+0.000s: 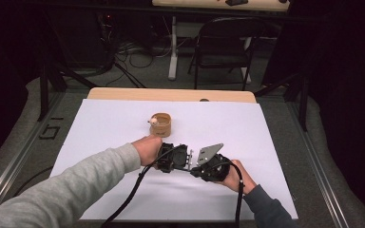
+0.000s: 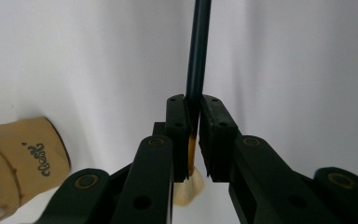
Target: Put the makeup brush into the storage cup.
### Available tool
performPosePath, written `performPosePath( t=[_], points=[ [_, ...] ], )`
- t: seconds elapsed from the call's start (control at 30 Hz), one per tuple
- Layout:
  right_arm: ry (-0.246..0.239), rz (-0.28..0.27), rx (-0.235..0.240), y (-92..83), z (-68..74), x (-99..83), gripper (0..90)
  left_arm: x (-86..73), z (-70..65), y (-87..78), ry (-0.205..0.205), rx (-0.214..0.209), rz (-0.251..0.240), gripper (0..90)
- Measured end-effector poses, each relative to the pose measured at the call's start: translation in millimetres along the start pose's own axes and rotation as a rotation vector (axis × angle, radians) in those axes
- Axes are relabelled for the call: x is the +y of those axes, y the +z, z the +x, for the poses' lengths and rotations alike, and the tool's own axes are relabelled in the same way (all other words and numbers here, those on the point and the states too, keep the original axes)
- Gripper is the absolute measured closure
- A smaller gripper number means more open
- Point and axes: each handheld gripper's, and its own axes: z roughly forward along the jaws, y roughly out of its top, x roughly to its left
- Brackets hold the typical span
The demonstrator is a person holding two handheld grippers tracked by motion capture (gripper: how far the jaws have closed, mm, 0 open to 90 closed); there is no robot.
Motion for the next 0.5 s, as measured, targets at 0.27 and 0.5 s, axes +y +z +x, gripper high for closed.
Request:
performPosePath(
  t=[0.27,0.5],
  points=[
    [0.000,-0.019,-0.012,-2.9,0.3,-3.0,85.3,-1.5,0.5,1.2,-0.043,-0.011,-0.054,56.8],
    [-0.002,-0.014,-0.034,-4.5,0.4,-6.2,85.3,-12.3,2.0,0.4,-0.162,0.034,-0.142,23.7]
  ],
)
